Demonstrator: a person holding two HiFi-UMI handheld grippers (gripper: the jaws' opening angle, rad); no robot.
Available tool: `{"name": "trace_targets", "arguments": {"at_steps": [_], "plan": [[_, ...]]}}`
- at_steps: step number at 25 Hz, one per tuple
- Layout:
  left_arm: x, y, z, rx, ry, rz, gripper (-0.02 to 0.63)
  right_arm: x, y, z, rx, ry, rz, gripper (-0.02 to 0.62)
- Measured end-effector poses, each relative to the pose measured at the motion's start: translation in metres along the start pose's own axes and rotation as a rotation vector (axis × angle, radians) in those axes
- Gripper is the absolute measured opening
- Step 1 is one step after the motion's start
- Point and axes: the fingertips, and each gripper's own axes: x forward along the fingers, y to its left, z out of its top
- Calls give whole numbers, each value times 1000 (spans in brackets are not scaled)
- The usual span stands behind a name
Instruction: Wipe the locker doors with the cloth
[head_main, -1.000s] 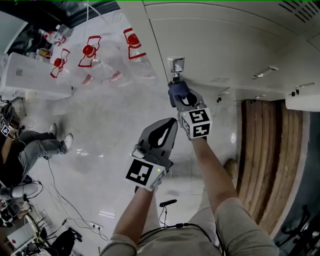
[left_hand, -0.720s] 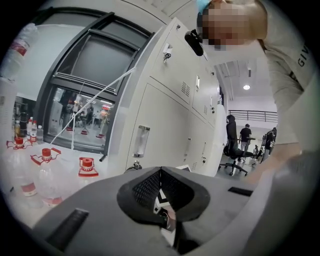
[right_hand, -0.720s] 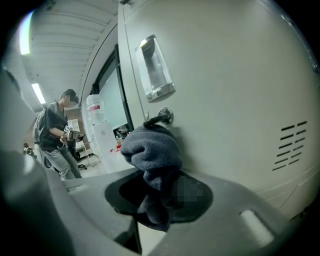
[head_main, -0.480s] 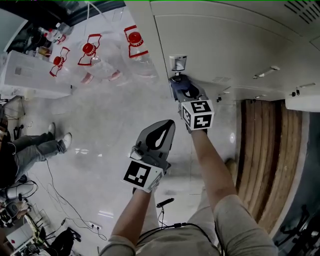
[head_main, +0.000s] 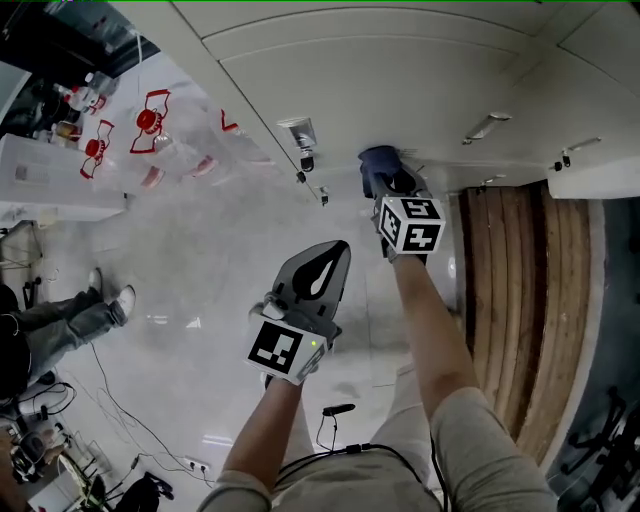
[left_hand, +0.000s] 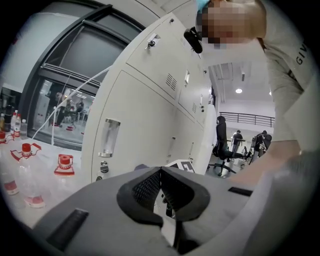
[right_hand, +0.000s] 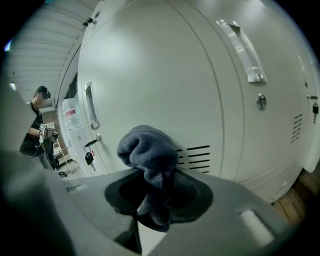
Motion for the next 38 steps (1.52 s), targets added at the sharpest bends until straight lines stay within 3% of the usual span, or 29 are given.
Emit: {"name": "trace_targets", "arguments": {"at_steps": [6,17,27,38], "plan": [[14,-16,6,10,3,-22,-2,-18,-46,5,56,6,-63,112],[17,-19,21,32,14,-22,-2,-31,-84,6,122,18,-119,112],[9,-14,34,47,4,-2,-2,-70,-70,35,105,-71,-57,109],[-24,-2,66,69,-2,41,-2,-165,-29,101,52,-171,31,107]]}}
